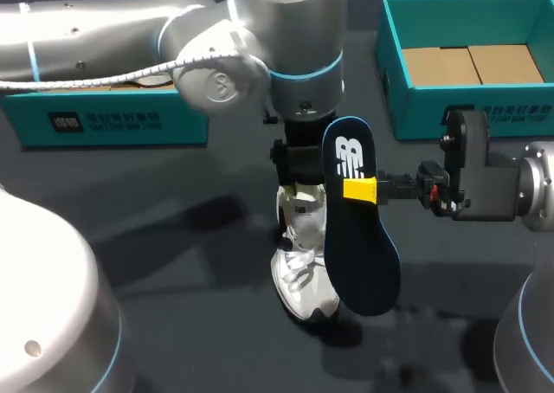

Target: Take the shoe out of the shoebox, open the shoe tongue, remove and reinsert the insole, then place the shoe into the shoebox

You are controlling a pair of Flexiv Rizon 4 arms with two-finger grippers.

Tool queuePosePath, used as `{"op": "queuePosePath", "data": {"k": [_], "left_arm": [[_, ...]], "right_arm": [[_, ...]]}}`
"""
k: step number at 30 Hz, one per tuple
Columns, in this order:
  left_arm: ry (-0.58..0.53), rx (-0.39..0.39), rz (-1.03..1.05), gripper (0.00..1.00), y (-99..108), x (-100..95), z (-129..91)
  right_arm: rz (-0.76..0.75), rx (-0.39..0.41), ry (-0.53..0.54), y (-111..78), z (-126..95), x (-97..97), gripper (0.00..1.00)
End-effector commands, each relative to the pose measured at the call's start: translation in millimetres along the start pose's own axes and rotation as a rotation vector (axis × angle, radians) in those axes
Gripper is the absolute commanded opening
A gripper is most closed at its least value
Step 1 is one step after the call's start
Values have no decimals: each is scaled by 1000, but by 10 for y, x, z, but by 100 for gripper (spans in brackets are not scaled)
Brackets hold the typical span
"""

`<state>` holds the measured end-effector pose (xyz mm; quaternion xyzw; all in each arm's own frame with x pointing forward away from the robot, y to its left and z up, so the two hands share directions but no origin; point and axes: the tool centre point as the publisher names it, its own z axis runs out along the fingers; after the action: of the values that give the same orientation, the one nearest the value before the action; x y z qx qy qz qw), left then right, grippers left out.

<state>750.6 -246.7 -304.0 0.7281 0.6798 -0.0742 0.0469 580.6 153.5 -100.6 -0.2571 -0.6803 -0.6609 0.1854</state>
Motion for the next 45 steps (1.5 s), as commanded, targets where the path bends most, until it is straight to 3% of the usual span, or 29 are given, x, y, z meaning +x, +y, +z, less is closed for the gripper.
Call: {"op": "queuePosePath", "data": {"k": [1,2,18,21,31,36,45], "left_arm": [[-156,-53,-2,100,-46,263,-391],[-189,-51,-7,100,-28,248,-480],[-189,-51,-7,100,-28,248,-480],[-284,-108,4,100,-40,206,-579],[-544,-178,22,100,-95,152,-877],[-648,-135,69,100,29,132,-1022],[-648,-135,69,100,29,132,-1022]], "right_arm": [[1,0,-2,-6,10,1,0],[1,0,-2,-6,10,1,0],[1,0,-2,-6,10,1,0],[1,0,-2,-6,10,1,0],[1,0,-2,-6,10,1,0],[1,0,-2,-6,10,1,0],[1,0,-2,-6,10,1,0]]}}
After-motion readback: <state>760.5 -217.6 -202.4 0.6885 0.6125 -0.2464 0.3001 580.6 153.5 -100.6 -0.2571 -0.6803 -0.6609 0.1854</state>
